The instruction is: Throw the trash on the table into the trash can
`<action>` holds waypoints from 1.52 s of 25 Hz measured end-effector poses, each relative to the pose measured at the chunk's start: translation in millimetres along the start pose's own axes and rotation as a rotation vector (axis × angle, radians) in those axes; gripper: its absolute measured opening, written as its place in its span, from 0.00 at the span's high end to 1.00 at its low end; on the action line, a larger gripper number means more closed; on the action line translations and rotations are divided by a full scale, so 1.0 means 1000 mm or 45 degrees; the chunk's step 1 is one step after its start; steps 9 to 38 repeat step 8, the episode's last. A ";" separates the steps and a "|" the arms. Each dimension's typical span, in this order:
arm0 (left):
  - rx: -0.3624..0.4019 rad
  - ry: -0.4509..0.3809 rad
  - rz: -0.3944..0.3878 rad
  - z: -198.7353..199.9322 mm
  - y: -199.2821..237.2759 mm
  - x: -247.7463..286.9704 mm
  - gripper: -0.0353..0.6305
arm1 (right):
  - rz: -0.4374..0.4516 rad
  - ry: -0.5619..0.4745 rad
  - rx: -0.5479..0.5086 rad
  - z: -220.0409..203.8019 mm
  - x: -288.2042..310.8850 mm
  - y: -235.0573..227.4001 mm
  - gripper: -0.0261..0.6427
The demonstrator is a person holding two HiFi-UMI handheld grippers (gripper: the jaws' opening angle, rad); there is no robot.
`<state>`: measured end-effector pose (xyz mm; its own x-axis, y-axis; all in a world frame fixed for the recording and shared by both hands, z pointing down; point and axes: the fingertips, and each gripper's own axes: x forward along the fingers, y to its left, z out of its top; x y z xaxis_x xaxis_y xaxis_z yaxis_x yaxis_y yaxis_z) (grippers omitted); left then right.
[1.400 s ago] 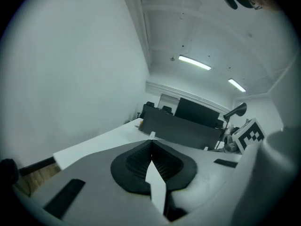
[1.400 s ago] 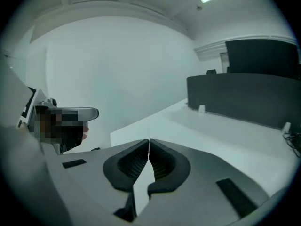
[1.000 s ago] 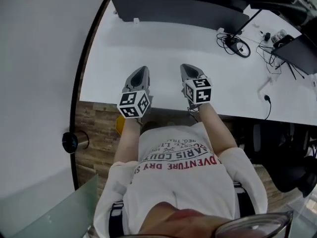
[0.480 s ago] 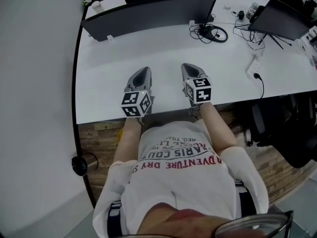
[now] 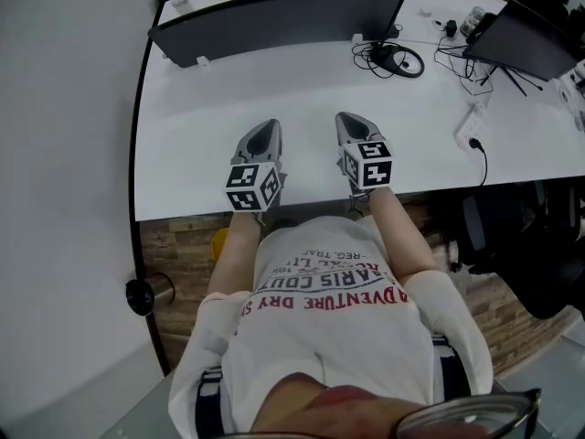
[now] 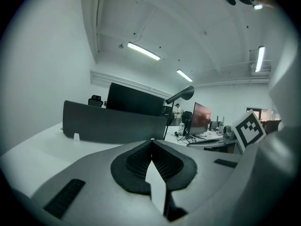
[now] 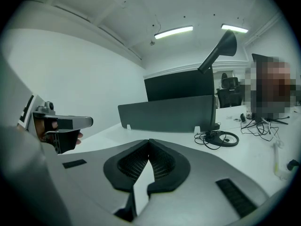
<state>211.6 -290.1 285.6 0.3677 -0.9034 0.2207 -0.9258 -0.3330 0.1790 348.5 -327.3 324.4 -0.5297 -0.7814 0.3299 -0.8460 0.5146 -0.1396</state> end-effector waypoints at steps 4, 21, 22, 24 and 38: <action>-0.003 0.009 0.008 -0.002 0.001 0.005 0.91 | 0.007 0.008 -0.015 0.003 0.007 -0.003 0.92; -0.004 0.009 0.016 0.003 0.004 0.015 0.91 | 0.006 0.009 -0.015 0.008 0.015 -0.011 0.92; -0.004 0.009 0.016 0.003 0.004 0.015 0.91 | 0.006 0.009 -0.015 0.008 0.015 -0.011 0.92; -0.004 0.009 0.016 0.003 0.004 0.015 0.91 | 0.006 0.009 -0.015 0.008 0.015 -0.011 0.92; -0.004 0.009 0.016 0.003 0.004 0.015 0.91 | 0.006 0.009 -0.015 0.008 0.015 -0.011 0.92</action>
